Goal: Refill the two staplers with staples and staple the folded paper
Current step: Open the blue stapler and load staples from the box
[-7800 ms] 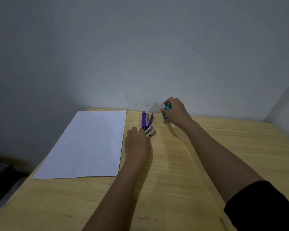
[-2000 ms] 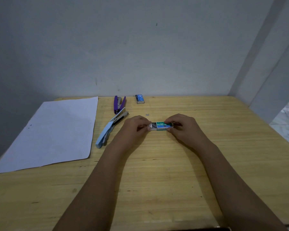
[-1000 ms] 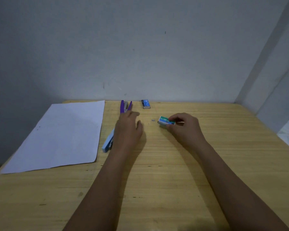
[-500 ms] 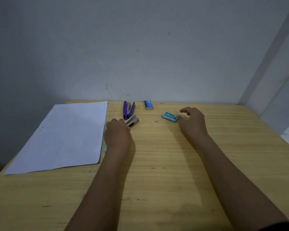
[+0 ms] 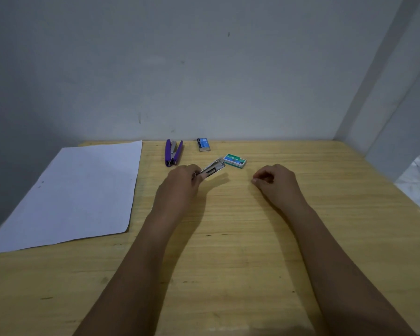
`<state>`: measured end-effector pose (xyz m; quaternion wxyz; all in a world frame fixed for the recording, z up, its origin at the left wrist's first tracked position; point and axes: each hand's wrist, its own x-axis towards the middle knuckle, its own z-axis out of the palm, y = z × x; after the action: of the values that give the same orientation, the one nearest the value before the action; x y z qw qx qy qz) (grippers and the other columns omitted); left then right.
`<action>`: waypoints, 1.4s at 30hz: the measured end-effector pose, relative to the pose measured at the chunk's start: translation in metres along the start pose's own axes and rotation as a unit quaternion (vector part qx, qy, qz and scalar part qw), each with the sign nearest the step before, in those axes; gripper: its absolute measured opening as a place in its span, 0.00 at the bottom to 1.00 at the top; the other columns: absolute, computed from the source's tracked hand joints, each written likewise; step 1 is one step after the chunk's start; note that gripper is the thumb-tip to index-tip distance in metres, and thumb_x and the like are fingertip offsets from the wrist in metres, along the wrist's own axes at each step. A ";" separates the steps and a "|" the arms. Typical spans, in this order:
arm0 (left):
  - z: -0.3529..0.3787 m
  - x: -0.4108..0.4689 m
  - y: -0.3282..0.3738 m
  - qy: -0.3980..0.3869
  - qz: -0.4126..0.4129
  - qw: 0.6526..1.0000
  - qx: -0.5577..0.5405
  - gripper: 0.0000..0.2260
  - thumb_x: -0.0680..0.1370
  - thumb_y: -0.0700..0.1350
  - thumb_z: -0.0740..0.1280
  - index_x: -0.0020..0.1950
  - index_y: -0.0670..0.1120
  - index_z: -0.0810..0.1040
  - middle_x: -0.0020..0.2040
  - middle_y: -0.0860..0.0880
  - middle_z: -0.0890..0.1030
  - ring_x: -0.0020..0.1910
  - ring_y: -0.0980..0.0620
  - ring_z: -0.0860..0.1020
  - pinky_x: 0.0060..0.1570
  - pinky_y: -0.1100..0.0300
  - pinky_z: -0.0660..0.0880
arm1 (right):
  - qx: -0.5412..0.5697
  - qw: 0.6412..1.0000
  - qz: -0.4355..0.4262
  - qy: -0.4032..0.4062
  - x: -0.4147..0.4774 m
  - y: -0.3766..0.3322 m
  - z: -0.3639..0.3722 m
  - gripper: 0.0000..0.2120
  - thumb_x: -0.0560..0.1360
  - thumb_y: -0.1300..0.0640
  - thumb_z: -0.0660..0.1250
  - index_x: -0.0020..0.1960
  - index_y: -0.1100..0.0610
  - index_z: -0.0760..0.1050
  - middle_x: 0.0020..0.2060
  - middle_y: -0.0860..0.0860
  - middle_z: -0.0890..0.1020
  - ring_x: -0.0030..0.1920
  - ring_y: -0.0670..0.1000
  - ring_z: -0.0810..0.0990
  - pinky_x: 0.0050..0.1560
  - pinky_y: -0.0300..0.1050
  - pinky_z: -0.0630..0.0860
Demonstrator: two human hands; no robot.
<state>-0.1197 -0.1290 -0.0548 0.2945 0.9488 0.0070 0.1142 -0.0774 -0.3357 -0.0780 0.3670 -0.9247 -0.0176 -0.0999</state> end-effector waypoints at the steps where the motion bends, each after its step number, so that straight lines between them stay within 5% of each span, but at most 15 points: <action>1: 0.001 -0.002 0.000 -0.003 0.003 1.000 0.014 0.12 0.80 0.50 0.60 0.59 0.47 0.77 0.51 0.46 0.80 0.45 0.47 0.78 0.43 0.52 0.75 | 0.000 1.000 -0.004 -0.008 -0.002 0.003 0.002 0.04 0.72 0.58 0.70 0.47 0.57 0.81 0.44 0.49 0.77 0.45 0.47 0.75 0.46 0.38 0.68; 8: -0.003 -0.011 0.002 0.048 0.094 0.988 0.113 0.13 0.82 0.51 0.55 0.61 0.52 0.76 0.52 0.53 0.78 0.47 0.50 0.77 0.36 0.59 0.67 | 0.139 0.989 -0.054 -0.015 -0.012 -0.016 0.013 0.02 0.74 0.60 0.68 0.44 0.55 0.79 0.40 0.49 0.80 0.39 0.40 0.75 0.37 0.23 0.68; 13: -0.005 -0.011 0.010 0.035 0.136 0.985 0.100 0.13 0.82 0.49 0.51 0.58 0.50 0.73 0.46 0.53 0.74 0.42 0.51 0.75 0.35 0.57 0.68 | 0.194 0.978 -0.055 -0.043 -0.009 -0.021 0.013 0.03 0.76 0.59 0.65 0.46 0.54 0.78 0.38 0.47 0.81 0.44 0.47 0.81 0.48 0.38 0.76; 17: 0.000 -0.014 0.012 0.018 0.111 0.988 0.102 0.14 0.82 0.53 0.48 0.50 0.49 0.71 0.37 0.53 0.73 0.34 0.53 0.71 0.29 0.59 0.60 | 0.229 0.972 -0.047 -0.040 -0.008 -0.019 0.015 0.04 0.76 0.60 0.65 0.45 0.53 0.76 0.33 0.48 0.80 0.35 0.38 0.80 0.41 0.29 0.74; 23: 0.007 -0.011 0.010 0.015 0.072 0.991 0.112 0.17 0.79 0.58 0.51 0.43 0.48 0.72 0.31 0.52 0.72 0.31 0.54 0.69 0.29 0.59 0.60 | 0.262 0.964 -0.026 -0.033 -0.006 -0.017 0.016 0.07 0.75 0.58 0.67 0.41 0.48 0.77 0.35 0.49 0.81 0.41 0.50 0.79 0.43 0.42 0.73; 28: 0.009 -0.007 0.008 0.032 0.051 0.993 0.097 0.20 0.78 0.60 0.53 0.40 0.47 0.74 0.30 0.51 0.72 0.32 0.53 0.71 0.29 0.59 0.60 | 0.262 0.964 -0.034 -0.036 -0.006 -0.016 0.016 0.04 0.73 0.60 0.70 0.45 0.53 0.79 0.33 0.46 0.77 0.32 0.38 0.73 0.35 0.28 0.69; 35: 0.011 -0.005 0.008 0.046 0.043 0.993 0.098 0.21 0.77 0.61 0.56 0.40 0.46 0.77 0.28 0.51 0.71 0.31 0.52 0.71 0.30 0.59 0.61 | 0.225 0.971 -0.065 -0.041 -0.009 -0.020 0.017 0.03 0.73 0.60 0.68 0.46 0.54 0.79 0.40 0.46 0.80 0.40 0.41 0.75 0.37 0.24 0.70; 42: 0.011 -0.003 0.007 0.029 0.052 0.993 0.102 0.21 0.75 0.62 0.58 0.40 0.46 0.78 0.29 0.52 0.72 0.32 0.53 0.70 0.31 0.58 0.59 | 0.254 0.963 -0.082 -0.029 -0.009 -0.021 0.017 0.05 0.73 0.60 0.69 0.43 0.50 0.77 0.38 0.47 0.80 0.41 0.43 0.77 0.43 0.31 0.72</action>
<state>-0.1206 -0.1412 -0.0603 0.1900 0.9692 -0.0223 0.1551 -0.0854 -0.3087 -0.0775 0.5795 -0.7990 -0.1293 -0.0950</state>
